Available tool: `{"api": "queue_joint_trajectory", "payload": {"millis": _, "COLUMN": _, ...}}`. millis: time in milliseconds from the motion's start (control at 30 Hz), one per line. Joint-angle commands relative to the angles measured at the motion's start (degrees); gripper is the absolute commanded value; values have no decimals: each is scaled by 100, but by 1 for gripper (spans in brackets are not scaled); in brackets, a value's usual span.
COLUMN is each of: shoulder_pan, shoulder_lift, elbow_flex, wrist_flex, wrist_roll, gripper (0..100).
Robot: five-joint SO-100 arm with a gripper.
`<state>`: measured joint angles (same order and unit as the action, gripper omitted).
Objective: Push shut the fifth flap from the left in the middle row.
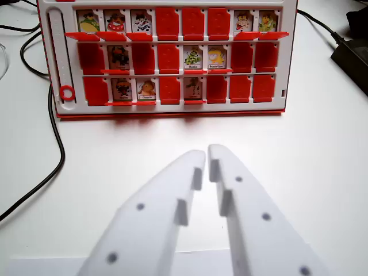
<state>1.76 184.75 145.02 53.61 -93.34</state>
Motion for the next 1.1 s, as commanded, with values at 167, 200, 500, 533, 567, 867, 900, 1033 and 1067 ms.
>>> {"api": "queue_joint_trajectory", "payload": {"millis": 167, "shoulder_pan": -9, "shoulder_lift": 0, "elbow_flex": -229, "wrist_flex": 141, "wrist_roll": -26, "gripper": 0}}
{"api": "queue_joint_trajectory", "payload": {"millis": 200, "shoulder_pan": -9, "shoulder_lift": 0, "elbow_flex": -229, "wrist_flex": 141, "wrist_roll": -26, "gripper": 0}}
{"api": "queue_joint_trajectory", "payload": {"millis": 500, "shoulder_pan": -9, "shoulder_lift": 0, "elbow_flex": -220, "wrist_flex": 149, "wrist_roll": -18, "gripper": 0}}
{"api": "queue_joint_trajectory", "payload": {"millis": 533, "shoulder_pan": -9, "shoulder_lift": 0, "elbow_flex": -220, "wrist_flex": 158, "wrist_roll": -18, "gripper": 0}}
{"api": "queue_joint_trajectory", "payload": {"millis": 567, "shoulder_pan": -9, "shoulder_lift": 0, "elbow_flex": -220, "wrist_flex": 176, "wrist_roll": -18, "gripper": 0}}
{"api": "queue_joint_trajectory", "payload": {"millis": 867, "shoulder_pan": 26, "shoulder_lift": -158, "elbow_flex": -237, "wrist_flex": 132, "wrist_roll": 0, "gripper": 0}}
{"api": "queue_joint_trajectory", "payload": {"millis": 900, "shoulder_pan": 26, "shoulder_lift": -176, "elbow_flex": -237, "wrist_flex": 123, "wrist_roll": 0, "gripper": 0}}
{"api": "queue_joint_trajectory", "payload": {"millis": 1033, "shoulder_pan": 35, "shoulder_lift": -255, "elbow_flex": -246, "wrist_flex": 97, "wrist_roll": 0, "gripper": 0}}
{"api": "queue_joint_trajectory", "payload": {"millis": 1067, "shoulder_pan": 35, "shoulder_lift": -290, "elbow_flex": -255, "wrist_flex": 79, "wrist_roll": 0, "gripper": 0}}
